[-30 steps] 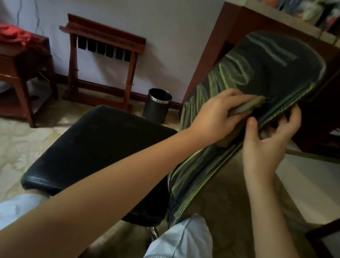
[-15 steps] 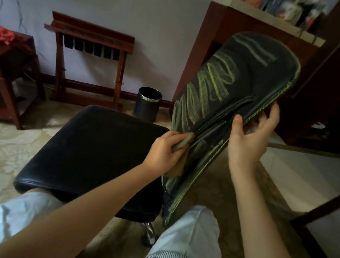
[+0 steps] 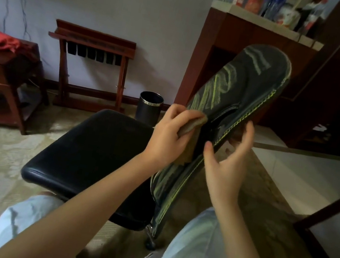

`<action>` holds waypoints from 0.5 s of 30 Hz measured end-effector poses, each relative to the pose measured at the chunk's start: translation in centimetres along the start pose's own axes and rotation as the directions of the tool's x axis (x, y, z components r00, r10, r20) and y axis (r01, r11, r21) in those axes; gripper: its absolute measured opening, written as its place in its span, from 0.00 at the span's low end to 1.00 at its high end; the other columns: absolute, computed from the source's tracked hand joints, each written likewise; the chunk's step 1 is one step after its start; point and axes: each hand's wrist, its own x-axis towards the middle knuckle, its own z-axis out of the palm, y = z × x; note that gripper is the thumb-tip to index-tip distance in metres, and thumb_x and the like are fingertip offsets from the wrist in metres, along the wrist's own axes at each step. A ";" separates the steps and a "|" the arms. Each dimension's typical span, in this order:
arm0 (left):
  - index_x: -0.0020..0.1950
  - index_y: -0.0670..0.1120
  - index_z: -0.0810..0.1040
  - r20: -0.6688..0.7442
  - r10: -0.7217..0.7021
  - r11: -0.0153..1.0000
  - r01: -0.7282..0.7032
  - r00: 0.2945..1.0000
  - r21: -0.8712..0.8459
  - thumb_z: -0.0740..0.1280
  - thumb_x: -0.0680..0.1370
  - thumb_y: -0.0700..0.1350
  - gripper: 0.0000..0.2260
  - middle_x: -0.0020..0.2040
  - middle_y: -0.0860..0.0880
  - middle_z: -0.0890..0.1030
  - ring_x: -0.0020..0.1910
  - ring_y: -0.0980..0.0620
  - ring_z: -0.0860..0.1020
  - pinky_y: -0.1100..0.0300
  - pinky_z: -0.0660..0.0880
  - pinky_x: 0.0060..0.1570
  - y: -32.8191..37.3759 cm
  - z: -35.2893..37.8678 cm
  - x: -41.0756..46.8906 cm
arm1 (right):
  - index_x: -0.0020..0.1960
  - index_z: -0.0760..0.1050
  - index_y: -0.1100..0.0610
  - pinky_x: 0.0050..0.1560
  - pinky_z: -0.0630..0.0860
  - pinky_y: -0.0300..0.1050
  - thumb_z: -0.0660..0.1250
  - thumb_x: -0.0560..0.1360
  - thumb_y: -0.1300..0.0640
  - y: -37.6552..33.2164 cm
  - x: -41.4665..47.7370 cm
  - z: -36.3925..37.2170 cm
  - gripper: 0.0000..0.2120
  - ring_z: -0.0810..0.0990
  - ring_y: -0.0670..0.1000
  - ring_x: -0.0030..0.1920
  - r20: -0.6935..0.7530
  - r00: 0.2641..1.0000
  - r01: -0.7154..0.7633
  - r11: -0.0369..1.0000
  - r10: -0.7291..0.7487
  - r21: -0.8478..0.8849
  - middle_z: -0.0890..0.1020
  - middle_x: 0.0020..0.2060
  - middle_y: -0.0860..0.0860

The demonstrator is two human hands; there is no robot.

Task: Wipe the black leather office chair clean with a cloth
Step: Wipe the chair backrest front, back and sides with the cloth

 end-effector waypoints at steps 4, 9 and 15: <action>0.60 0.47 0.75 0.014 0.188 0.977 -0.189 0.982 0.101 0.64 0.75 0.40 0.14 0.58 0.41 0.72 0.58 0.58 0.68 0.67 0.71 0.56 -0.9 0.3 0.2 | 0.70 0.46 0.36 0.68 0.67 0.43 0.72 0.71 0.58 0.6 -1.6 1.2 0.43 0.64 0.34 0.66 0.137 0.987 -0.105 0.986 0.087 0.126 0.65 0.68 0.42; 0.66 0.44 0.73 0.155 0.242 0.968 -0.249 0.958 0.029 0.61 0.78 0.47 0.18 0.64 0.42 0.68 0.64 0.51 0.67 0.57 0.69 0.63 -2.6 0.9 -1.0 | 0.70 0.49 0.34 0.60 0.76 0.49 0.72 0.71 0.57 1.1 -1.7 1.3 0.41 0.71 0.32 0.60 0.172 0.976 -0.169 0.964 0.134 0.206 0.70 0.60 0.34; 0.66 0.46 0.72 0.102 0.263 0.955 -0.273 0.959 0.111 0.62 0.79 0.41 0.16 0.64 0.39 0.71 0.65 0.44 0.69 0.51 0.69 0.64 -3.6 2.0 -1.8 | 0.70 0.49 0.33 0.60 0.76 0.54 0.71 0.72 0.60 1.7 -1.8 1.4 0.41 0.71 0.34 0.62 0.139 0.983 -0.146 0.974 0.123 0.175 0.70 0.65 0.42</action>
